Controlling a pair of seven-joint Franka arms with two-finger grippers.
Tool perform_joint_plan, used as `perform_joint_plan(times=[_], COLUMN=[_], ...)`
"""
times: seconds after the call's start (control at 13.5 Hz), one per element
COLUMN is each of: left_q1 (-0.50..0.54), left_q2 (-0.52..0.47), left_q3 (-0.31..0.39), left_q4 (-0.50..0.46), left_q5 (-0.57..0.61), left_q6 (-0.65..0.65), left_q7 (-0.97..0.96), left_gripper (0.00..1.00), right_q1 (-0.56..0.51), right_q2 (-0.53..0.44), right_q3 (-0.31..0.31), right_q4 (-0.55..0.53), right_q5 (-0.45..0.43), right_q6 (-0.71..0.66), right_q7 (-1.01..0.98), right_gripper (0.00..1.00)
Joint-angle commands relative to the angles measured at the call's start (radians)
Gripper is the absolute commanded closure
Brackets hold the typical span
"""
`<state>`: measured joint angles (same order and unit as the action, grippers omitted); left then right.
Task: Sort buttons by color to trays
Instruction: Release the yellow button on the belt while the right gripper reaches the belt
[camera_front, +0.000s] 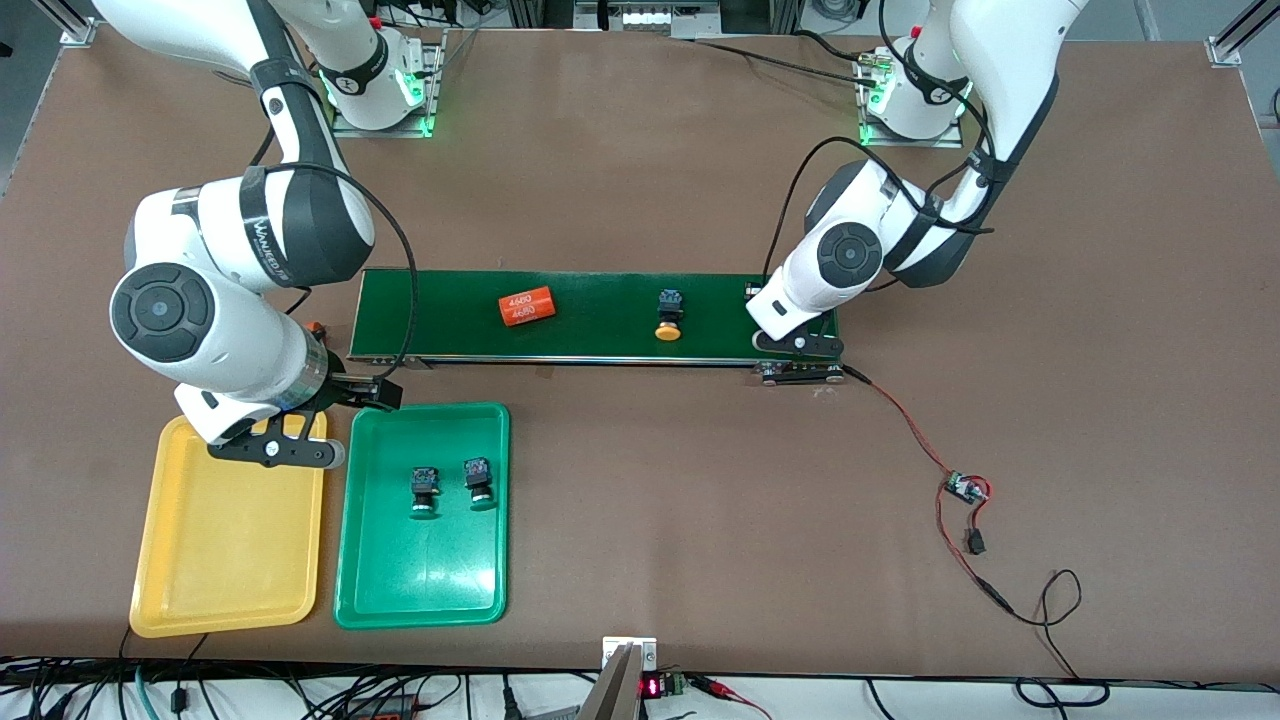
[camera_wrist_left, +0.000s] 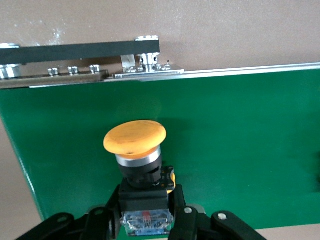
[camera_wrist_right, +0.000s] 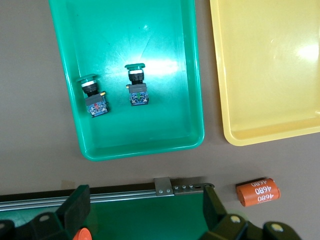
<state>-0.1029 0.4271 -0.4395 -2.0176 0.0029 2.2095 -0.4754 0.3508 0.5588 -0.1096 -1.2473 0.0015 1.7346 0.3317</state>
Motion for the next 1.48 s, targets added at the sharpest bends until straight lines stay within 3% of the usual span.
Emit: perform_joint_plan(times=[0.0, 0.22, 0.59, 0.74, 1.04, 1.26, 1.41], left_q1=[0.003, 0.012, 0.071, 0.071, 0.055, 0.045, 0.043], left_q2=[-0.028, -0.091, -0.276, -0.336, -0.399, -0.398, -0.39], left_q3=[-0.002, -0.004, 0.016, 0.106, 0.289, 0.379, 0.421], left_q4=[0.0, 0.011, 0.065, 0.065, 0.085, 0.213, 0.295], left_q5=[-0.015, -0.015, -0.001, 0.003, 0.0, -0.003, -0.009], left_q6=[-0.004, -0.013, -0.184, -0.203, -0.243, -0.379, -0.39], left_q7=[0.011, 0.006, 0.012, 0.053, 0.395, 0.481, 0.491], left_gripper=[0.0, 0.0, 0.0, 0.0, 0.0, 0.0, 0.0], right_q1=[-0.01, -0.013, -0.077, -0.168, -0.164, -0.167, -0.164], right_q2=[-0.02, -0.04, -0.175, -0.216, -0.278, -0.312, -0.319], right_q3=[0.005, -0.002, 0.004, 0.068, 0.112, 0.134, 0.165], right_q4=[-0.021, -0.033, -0.23, -0.3, -0.45, -0.547, -0.564], right_q5=[-0.005, -0.003, -0.008, -0.006, -0.008, -0.003, 0.002], right_q6=[-0.001, -0.004, 0.049, 0.094, 0.129, 0.132, 0.129], right_q7=[-0.013, -0.014, -0.042, -0.101, -0.103, -0.117, -0.144], right_gripper=[0.0, 0.0, 0.0, 0.0, 0.0, 0.0, 0.0])
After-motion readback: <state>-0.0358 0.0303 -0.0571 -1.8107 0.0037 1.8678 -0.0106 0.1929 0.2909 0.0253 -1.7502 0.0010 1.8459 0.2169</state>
